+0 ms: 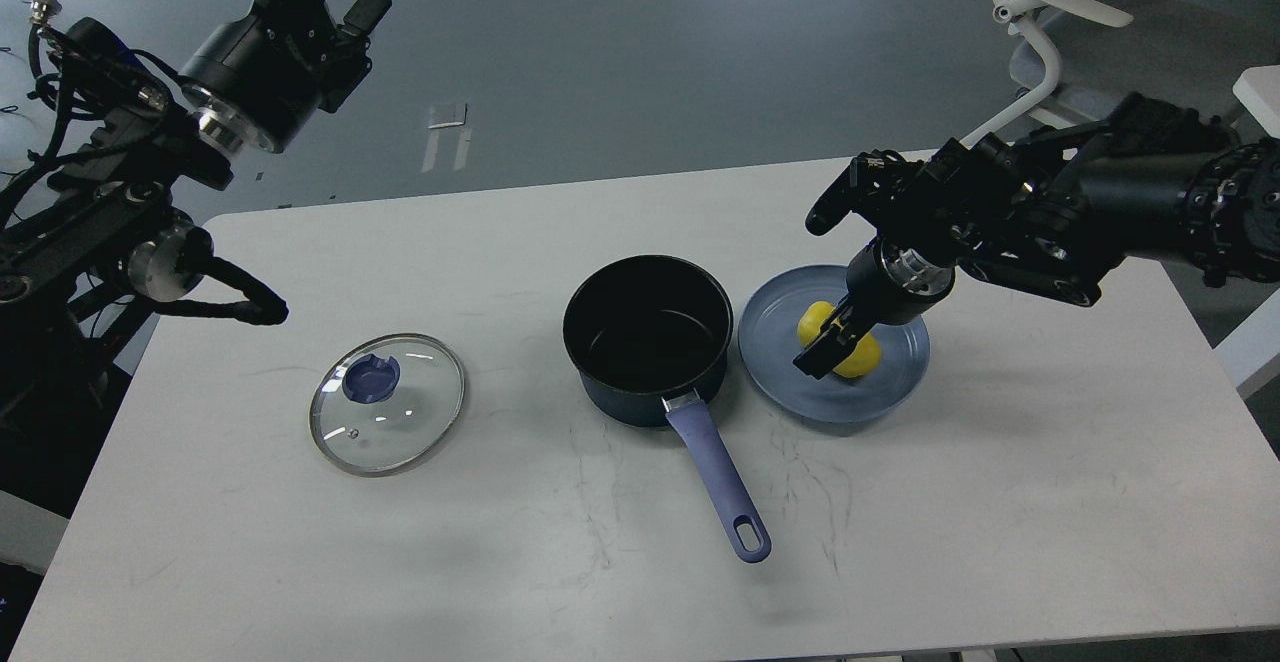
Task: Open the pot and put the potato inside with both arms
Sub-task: 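Lower the right gripper onto the yellow potato and grasp it, then lift the potato and carry it over the open saucepan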
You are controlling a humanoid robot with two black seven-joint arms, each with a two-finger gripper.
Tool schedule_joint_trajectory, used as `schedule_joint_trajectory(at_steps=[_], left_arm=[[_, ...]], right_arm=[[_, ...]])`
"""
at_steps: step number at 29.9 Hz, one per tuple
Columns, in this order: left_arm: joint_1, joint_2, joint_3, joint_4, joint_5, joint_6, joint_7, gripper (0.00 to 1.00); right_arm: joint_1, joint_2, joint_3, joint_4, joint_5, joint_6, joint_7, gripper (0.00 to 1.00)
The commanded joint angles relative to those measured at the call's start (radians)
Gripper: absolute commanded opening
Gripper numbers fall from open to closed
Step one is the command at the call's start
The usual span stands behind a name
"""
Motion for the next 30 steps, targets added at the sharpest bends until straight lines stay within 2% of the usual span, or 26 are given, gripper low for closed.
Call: schedule_joint_trajectory(at_steps=[1, 6, 9, 11, 12, 13, 15, 16, 17, 21, 30], left_arm=[[-0.002, 0.0, 0.0, 0.0, 0.0, 0.0, 0.0, 0.98], [-0.002, 0.002, -0.002, 0.0, 0.0, 0.0, 0.0, 0.98], [-0.002, 0.002, -0.002, 0.0, 0.0, 0.0, 0.0, 0.98], [-0.002, 0.002, -0.002, 0.0, 0.0, 0.0, 0.0, 0.98], [-0.002, 0.002, -0.002, 0.0, -0.001, 0.0, 0.0, 0.98], [-0.002, 0.002, -0.002, 0.0, -0.002, 0.0, 0.0, 0.98], [-0.002, 0.002, -0.002, 0.0, -0.002, 0.0, 0.0, 0.98], [-0.002, 0.002, -0.002, 0.0, -0.002, 0.0, 0.0, 0.98], [-0.002, 0.002, -0.002, 0.0, 0.0, 0.0, 0.0, 0.98], [-0.002, 0.0, -0.002, 0.0, 0.0, 0.0, 0.0, 0.98], [-0.005, 0.005, -0.002, 0.0, -0.002, -0.021, 0.0, 0.98]], right_arm=[[-0.019, 0.02, -0.003, -0.036, 0.001, -0.002, 0.0, 1.0], [-0.023, 0.028, -0.005, -0.043, 0.001, 0.0, 0.0, 0.98], [-0.025, 0.031, -0.011, -0.043, 0.001, 0.0, 0.0, 0.91], [-0.025, 0.034, -0.04, -0.045, 0.001, 0.0, 0.0, 0.81], [-0.025, 0.034, -0.054, -0.048, 0.001, 0.0, 0.0, 0.68], [-0.026, 0.032, -0.061, -0.051, 0.001, 0.0, 0.0, 0.51], [-0.026, 0.031, -0.065, -0.053, 0.001, 0.0, 0.0, 0.33], [-0.025, 0.028, -0.065, -0.053, 0.001, 0.0, 0.0, 0.18], [-0.025, 0.028, -0.065, -0.05, 0.001, 0.0, 0.0, 0.14], [0.0, 0.019, -0.058, -0.042, 0.004, 0.0, 0.0, 0.07], [0.213, 0.006, 0.058, -0.011, 0.144, 0.001, 0.0, 0.08]])
